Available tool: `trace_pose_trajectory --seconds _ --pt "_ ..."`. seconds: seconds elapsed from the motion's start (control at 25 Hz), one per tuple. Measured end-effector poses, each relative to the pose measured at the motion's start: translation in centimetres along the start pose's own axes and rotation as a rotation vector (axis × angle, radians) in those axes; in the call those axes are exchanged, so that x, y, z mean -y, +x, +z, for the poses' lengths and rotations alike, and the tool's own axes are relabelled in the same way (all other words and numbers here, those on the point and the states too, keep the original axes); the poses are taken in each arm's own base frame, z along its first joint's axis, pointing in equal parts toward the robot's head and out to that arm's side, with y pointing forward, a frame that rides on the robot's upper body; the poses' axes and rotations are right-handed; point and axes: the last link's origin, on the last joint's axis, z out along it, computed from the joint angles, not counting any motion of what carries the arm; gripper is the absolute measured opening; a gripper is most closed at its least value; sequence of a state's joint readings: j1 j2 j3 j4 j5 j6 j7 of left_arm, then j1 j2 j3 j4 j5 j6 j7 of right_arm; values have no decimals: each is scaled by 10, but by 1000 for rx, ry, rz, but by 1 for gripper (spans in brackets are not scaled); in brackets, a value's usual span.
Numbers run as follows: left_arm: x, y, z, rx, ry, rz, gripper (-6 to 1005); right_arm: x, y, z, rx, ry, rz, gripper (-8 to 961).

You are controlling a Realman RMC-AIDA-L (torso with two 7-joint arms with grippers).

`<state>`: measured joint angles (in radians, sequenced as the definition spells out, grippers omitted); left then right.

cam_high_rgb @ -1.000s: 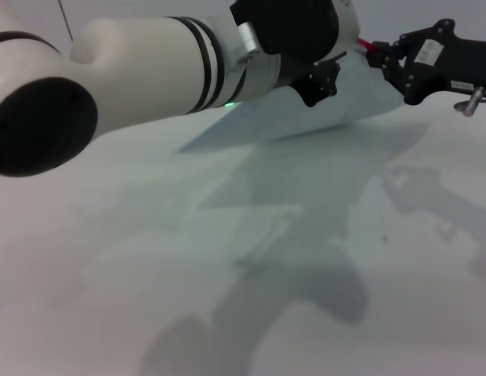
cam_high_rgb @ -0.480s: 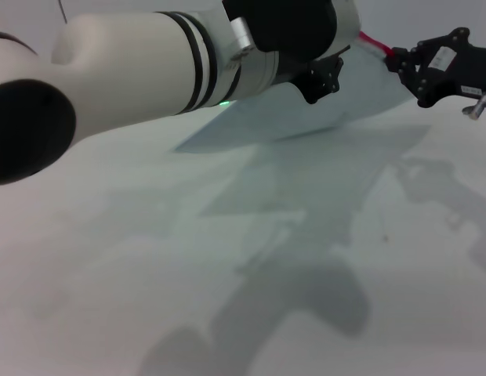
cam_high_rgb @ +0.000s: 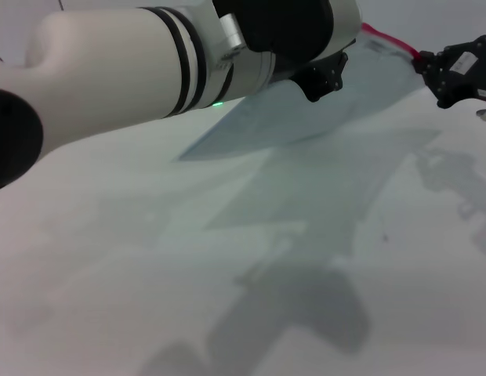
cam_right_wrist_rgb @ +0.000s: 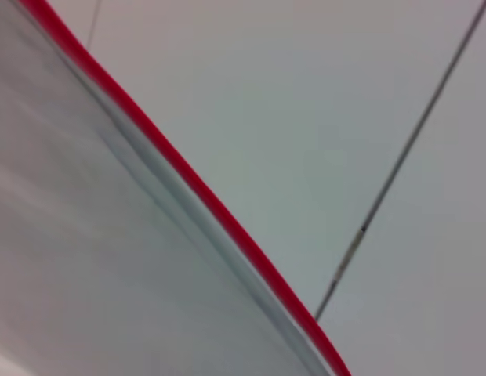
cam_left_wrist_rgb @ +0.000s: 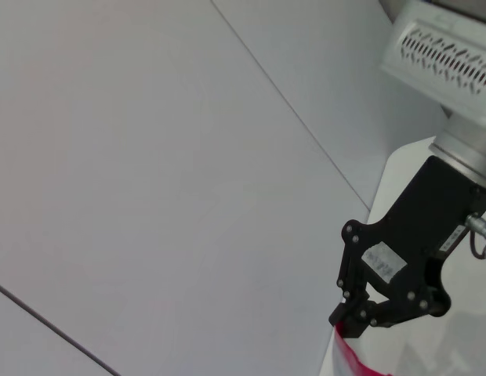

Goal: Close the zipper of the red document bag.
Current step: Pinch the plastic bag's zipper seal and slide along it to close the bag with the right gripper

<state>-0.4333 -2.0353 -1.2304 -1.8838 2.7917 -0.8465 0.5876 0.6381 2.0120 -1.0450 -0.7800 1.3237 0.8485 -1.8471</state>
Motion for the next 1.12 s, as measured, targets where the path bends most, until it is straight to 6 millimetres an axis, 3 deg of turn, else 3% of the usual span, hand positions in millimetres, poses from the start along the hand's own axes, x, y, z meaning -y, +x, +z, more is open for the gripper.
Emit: trace_pose_trajectory --seconds 0.64,1.12 --pt "-1 3 -6 -6 0 7 56 8 17 -3 -54 57 10 58" --pt "-2 2 -7 -5 -2 7 57 8 19 -1 -62 65 7 62"
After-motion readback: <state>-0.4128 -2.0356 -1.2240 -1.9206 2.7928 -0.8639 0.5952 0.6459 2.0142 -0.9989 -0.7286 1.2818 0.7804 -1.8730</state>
